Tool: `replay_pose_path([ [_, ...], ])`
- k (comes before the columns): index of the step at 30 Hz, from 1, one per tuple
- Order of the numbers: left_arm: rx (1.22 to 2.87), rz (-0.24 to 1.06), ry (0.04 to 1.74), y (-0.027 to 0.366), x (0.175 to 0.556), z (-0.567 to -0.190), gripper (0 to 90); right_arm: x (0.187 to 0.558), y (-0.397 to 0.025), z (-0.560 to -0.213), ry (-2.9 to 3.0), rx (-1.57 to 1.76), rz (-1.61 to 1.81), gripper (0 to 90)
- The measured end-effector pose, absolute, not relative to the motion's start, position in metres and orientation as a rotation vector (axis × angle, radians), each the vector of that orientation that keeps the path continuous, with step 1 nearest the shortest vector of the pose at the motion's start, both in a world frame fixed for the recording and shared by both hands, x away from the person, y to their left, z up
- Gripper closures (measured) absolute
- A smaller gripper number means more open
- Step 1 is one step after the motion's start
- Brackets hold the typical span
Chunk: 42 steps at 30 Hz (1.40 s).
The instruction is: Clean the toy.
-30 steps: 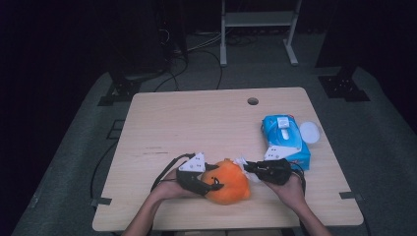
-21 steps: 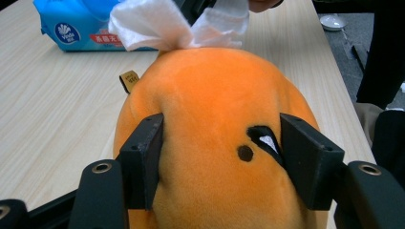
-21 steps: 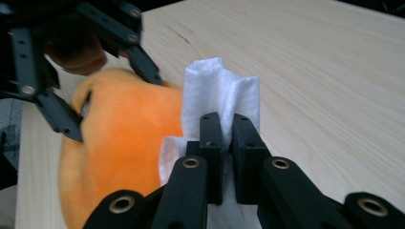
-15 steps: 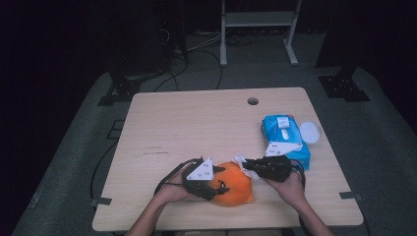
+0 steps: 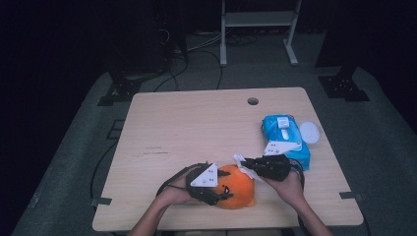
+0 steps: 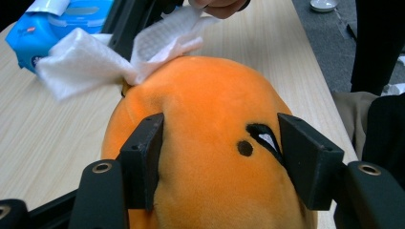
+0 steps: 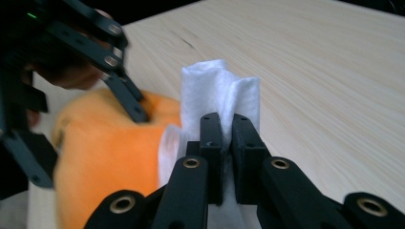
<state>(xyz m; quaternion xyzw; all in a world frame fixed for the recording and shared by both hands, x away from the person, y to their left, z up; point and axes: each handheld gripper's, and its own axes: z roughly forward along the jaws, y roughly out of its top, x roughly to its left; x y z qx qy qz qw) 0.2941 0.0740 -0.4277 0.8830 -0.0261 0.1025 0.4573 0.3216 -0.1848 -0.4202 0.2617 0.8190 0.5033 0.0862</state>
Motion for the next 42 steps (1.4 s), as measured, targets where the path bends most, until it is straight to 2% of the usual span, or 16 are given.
replay_pose_path([
  [6, 2.176, 0.248, -0.067, 0.074, 0.293, -0.429, 36.3, 0.31, -0.166, -0.414, 2.455, 0.65, 1.512, 83.9],
  [9, 2.181, 0.239, -0.039, 0.075, 0.295, -0.428, 36.3, 0.314, -0.172, -0.417, 2.455, 0.687, 1.502, 84.0],
  [17, 2.14, 0.141, 0.148, 0.095, 0.317, -0.436, 36.5, 0.32, -0.193, -0.427, 2.45, 0.764, 1.441, 84.0],
  [23, 2.097, 0.127, 0.334, 0.105, 0.333, -0.44, 36.2, 0.306, -0.185, -0.423, 2.478, 0.711, 1.48, 84.0],
  [28, 2.099, 0.129, 0.36, 0.102, 0.334, -0.439, 35.3, 0.298, -0.171, -0.418, 2.489, 0.631, 1.475, 83.9],
  [38, 2.082, 0.102, 0.377, 0.104, 0.336, -0.44, 35.2, 0.314, -0.195, -0.431, 2.482, 0.777, 1.397, 84.0],
  [42, 2.081, 0.113, 0.387, 0.101, 0.335, -0.44, 34.5, 0.303, -0.182, -0.423, 2.481, 0.692, 1.449, 84.0],
])
